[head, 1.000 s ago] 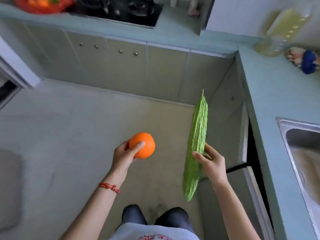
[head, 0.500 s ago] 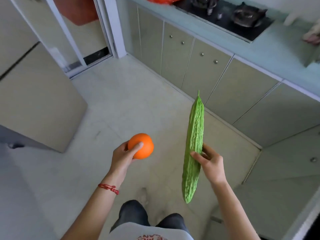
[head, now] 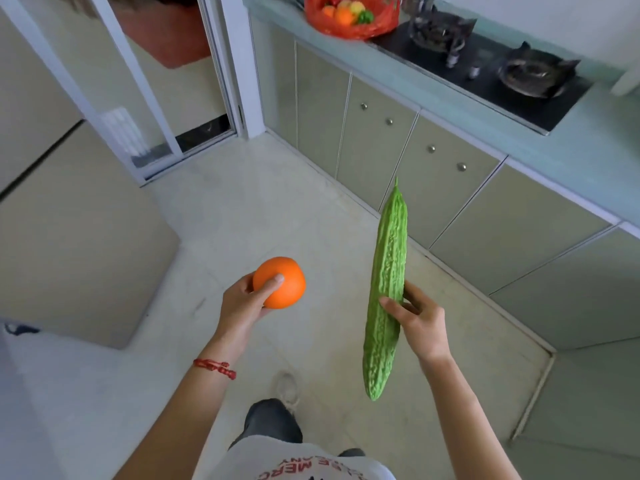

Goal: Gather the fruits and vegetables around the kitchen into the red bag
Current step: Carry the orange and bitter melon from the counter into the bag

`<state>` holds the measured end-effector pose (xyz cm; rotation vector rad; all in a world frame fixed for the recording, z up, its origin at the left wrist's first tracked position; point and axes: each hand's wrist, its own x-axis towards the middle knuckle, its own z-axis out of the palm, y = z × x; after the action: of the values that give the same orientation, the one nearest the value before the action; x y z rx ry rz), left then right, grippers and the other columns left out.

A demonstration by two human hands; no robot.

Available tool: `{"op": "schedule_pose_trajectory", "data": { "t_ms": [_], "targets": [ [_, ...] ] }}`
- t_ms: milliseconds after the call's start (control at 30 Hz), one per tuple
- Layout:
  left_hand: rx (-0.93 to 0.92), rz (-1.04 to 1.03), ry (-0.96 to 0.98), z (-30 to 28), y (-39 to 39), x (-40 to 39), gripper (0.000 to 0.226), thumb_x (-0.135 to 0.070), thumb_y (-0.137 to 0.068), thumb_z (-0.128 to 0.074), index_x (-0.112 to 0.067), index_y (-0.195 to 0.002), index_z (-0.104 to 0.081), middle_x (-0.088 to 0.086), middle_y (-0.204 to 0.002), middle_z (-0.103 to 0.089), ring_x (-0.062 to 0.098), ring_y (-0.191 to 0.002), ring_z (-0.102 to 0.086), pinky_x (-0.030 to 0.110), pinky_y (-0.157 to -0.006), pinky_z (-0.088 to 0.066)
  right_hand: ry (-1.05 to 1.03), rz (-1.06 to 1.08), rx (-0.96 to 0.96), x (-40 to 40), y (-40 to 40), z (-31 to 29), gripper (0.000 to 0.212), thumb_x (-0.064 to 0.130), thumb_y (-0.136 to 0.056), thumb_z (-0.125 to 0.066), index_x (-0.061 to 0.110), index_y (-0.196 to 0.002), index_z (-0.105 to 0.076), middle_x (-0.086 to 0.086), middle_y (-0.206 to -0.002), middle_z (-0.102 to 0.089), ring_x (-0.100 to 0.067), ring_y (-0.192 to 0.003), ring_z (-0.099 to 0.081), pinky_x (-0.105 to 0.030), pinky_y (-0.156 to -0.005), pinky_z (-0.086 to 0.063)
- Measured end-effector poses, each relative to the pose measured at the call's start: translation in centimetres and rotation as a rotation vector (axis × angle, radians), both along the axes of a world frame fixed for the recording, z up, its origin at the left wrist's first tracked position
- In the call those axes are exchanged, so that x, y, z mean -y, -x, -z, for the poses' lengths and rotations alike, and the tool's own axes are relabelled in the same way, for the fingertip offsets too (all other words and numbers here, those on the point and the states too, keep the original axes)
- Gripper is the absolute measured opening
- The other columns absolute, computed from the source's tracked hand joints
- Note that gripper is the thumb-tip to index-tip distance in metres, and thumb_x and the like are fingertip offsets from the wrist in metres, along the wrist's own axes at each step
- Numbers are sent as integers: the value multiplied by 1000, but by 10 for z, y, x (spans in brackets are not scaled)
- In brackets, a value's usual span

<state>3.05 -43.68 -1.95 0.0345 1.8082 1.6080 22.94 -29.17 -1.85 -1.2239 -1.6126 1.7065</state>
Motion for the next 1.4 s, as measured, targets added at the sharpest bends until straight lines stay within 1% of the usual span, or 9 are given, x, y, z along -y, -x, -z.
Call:
{"op": "schedule_pose_trajectory", "data": {
  "t_ms": [133, 333, 567, 667, 900, 1033, 1200, 1300, 1400],
  "targets": [
    [-38, 40, 1, -5, 68, -38, 33, -22, -80, -68, -10, -110, -57, 11, -113, -59, 25, -100, -60, 33, -76, -51, -16, 14, -12, -34, 63, -7, 34, 4, -78, -69, 9, -112, -64, 2, -89, -72, -7, -71, -69, -15, -58, -51],
    [-43, 44, 2, -9, 138, -100, 35, -21, -81, -67, -10, -113, -56, 10, -111, -58, 25, -100, -59, 34, -78, -51, -40, 0, -31, -91, 142, -15, 32, 5, -78, -70, 12, -108, -65, 1, -91, -72, -8, -73, -69, -16, -59, -52],
    [-37, 14, 4, 2, 213, -190, 46, -23, -81, -68, -4, -121, -54, 10, -114, -57, 25, -101, -58, 34, -78, -51, -59, -30, -14, -186, 222, -8, 27, 4, -78, -70, 9, -105, -67, 4, -84, -72, -4, -69, -67, -14, -57, -50],
    [-43, 8, -21, 1, 247, -235, 46, -25, -81, -67, -3, -120, -56, 12, -115, -59, 22, -101, -60, 34, -79, -52, -46, -31, -31, -236, 259, -8, 29, 4, -77, -71, 15, -103, -67, 9, -80, -71, -4, -67, -67, -14, -58, -50],
    [-57, -34, -18, -19, 319, -352, 39, -21, -81, -66, -2, -115, -57, 11, -107, -60, 22, -95, -59, 37, -80, -52, -34, -60, -73, -352, 345, -24, 30, 5, -77, -70, 18, -104, -68, 3, -85, -71, -6, -71, -66, -15, -61, -51],
    [-46, -41, -25, -26, 359, -399, 28, -21, -82, -65, -9, -106, -57, 1, -95, -60, 16, -90, -59, 36, -81, -51, -38, -66, -57, -401, 387, -25, 31, 7, -76, -71, 30, -95, -68, 5, -86, -72, -10, -77, -65, -19, -68, -54],
    [-58, -5, -8, -24, 415, -455, 35, -24, -81, -66, -9, -112, -59, 2, -101, -61, 20, -96, -59, 38, -85, -52, -36, -58, -47, -458, 440, -20, 29, 6, -76, -71, 26, -97, -70, 7, -82, -71, -14, -76, -64, -23, -65, -53],
    [-67, 28, -16, -20, 456, -497, 32, -23, -82, -65, -9, -110, -59, 1, -99, -61, 18, -94, -60, 39, -85, -52, -56, -46, -42, -494, 477, -16, 31, 8, -76, -72, 35, -90, -67, 7, -86, -72, -18, -84, -66, -29, -75, -56],
    [-76, 59, -40, -18, 502, -542, 33, -21, -82, -65, -6, -111, -60, 3, -99, -61, 15, -91, -60, 38, -84, -53, -77, -33, -40, -529, 518, -13, 34, 9, -76, -72, 40, -88, -65, 9, -87, -71, -17, -85, -66, -27, -76, -56]
  ]
}}
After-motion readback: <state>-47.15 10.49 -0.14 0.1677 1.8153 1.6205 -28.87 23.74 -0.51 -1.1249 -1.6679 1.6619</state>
